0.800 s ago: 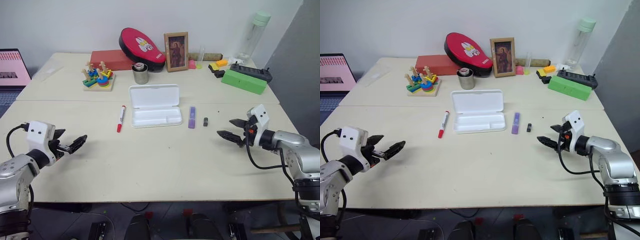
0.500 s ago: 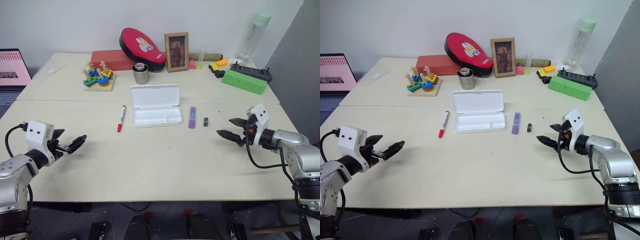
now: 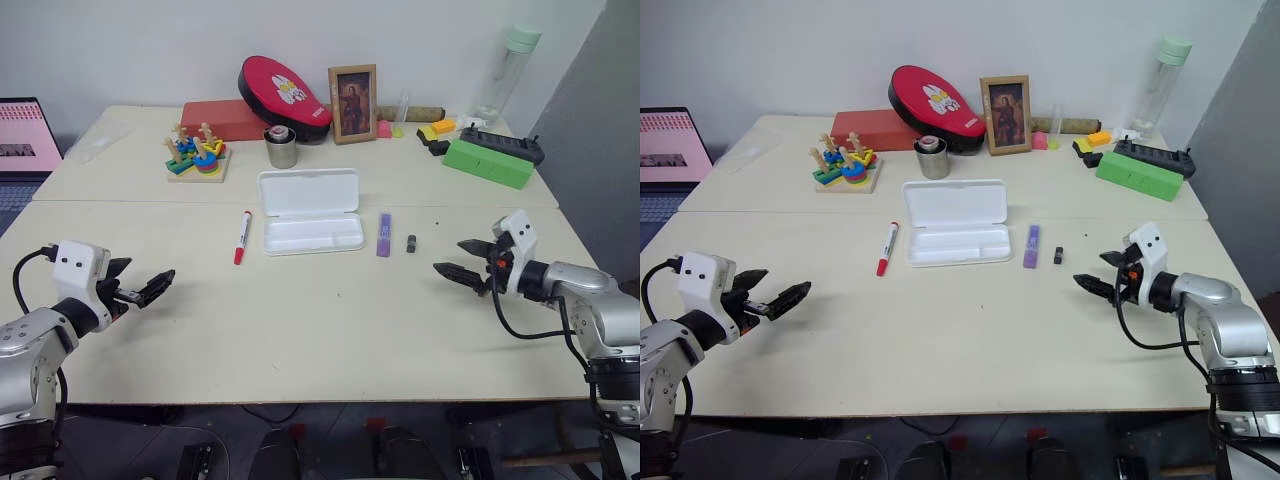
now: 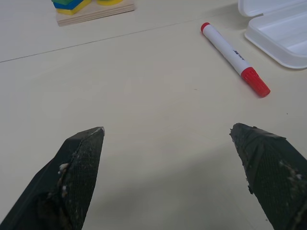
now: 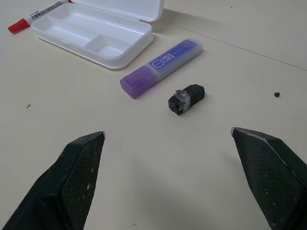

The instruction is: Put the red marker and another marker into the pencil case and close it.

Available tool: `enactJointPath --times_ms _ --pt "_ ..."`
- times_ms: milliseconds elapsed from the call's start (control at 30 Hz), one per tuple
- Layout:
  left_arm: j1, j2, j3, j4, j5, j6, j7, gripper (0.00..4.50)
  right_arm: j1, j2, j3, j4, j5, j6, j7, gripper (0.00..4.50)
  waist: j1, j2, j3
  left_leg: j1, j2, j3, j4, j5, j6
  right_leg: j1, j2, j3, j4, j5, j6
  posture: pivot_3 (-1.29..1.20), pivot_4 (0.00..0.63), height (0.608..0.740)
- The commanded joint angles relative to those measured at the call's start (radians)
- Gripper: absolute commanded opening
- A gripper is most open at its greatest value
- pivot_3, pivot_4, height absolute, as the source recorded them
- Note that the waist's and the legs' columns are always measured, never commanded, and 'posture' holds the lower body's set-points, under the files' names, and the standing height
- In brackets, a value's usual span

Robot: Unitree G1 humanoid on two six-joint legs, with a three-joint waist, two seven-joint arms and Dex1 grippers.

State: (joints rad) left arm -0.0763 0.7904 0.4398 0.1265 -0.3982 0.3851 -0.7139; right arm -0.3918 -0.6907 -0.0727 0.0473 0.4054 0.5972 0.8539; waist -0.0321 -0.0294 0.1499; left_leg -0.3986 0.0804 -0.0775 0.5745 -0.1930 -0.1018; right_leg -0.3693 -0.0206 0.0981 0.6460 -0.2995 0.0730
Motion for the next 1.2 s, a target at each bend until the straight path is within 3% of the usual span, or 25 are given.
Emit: enactJointPath --times_ms 33,300,500,667,833,1000,1200 --pt "-0.005 0.008 0.022 -0.029 -0.01 -0.006 -0.004 4.5 -0.014 -0.007 -0.009 -0.015 -0.003 -0.017 0.012 4.46 0.0 0.0 0.0 0.0 0.0 0.0 0.0 0.0 0.0 0.0 0.0 0.0 0.0 0.0 0.0 0.0 0.15 0.74" --pt "-0.022 -0.001 0.006 -0.042 -0.017 -0.012 -0.013 4.5 -0.043 -0.012 0.019 -0.009 -0.003 -0.023 0.047 4.46 0.0 0.0 0.0 0.0 0.0 0.0 0.0 0.0 0.0 0.0 0.0 0.0 0.0 0.0 0.0 0.0 0.15 0.74" --pt "-0.089 -0.06 -0.047 -0.232 -0.182 0.058 -0.111 4.5 -0.273 0.019 0.187 0.1 -0.071 -0.088 0.213 4.46 -0.001 0.001 0.001 0.0 0.0 0.0 0.001 0.0 0.0 0.0 0.0 0.0 0.0 0.001 0.001 0.0 0.15 0.74" --pt "-0.125 -0.066 -0.141 -0.366 -0.25 0.106 -0.191 4.5 -0.555 0.16 0.337 0.424 -0.202 -0.258 0.328 4.46 -0.01 0.001 0.001 0.001 0.0 0.0 0.001 0.0 0.0 0.001 0.0 0.0 0.0 0.001 0.001 0.0 0.15 0.74" --pt "-0.143 -0.075 -0.211 -0.422 -0.257 0.118 -0.212 4.5 -0.707 0.287 0.424 0.746 -0.322 -0.44 0.41 4.46 -0.019 0.001 0.001 0.0 0.0 0.0 0.0 0.0 0.0 0.0 0.0 -0.001 0.001 0.001 0.0 0.0 0.15 0.74" --pt "-0.153 -0.101 -0.239 -0.456 -0.237 0.118 -0.171 4.5 -0.809 0.402 0.449 1.032 -0.423 -0.584 0.376 4.46 -0.019 0.001 0.001 -0.001 -0.001 0.0 0.0 0.0 0.0 0.0 -0.001 -0.001 0.0 0.001 0.0 0.0 0.15 0.74" --pt "-0.122 -0.113 -0.222 -0.495 -0.249 0.132 -0.13 4.5 -0.872 0.474 0.421 1.187 -0.49 -0.654 0.292 4.46 -0.024 0.002 0.002 0.0 0.0 0.0 0.001 0.0 0.0 0.0 0.0 -0.001 0.002 0.001 0.0 0.0 0.15 0.74"
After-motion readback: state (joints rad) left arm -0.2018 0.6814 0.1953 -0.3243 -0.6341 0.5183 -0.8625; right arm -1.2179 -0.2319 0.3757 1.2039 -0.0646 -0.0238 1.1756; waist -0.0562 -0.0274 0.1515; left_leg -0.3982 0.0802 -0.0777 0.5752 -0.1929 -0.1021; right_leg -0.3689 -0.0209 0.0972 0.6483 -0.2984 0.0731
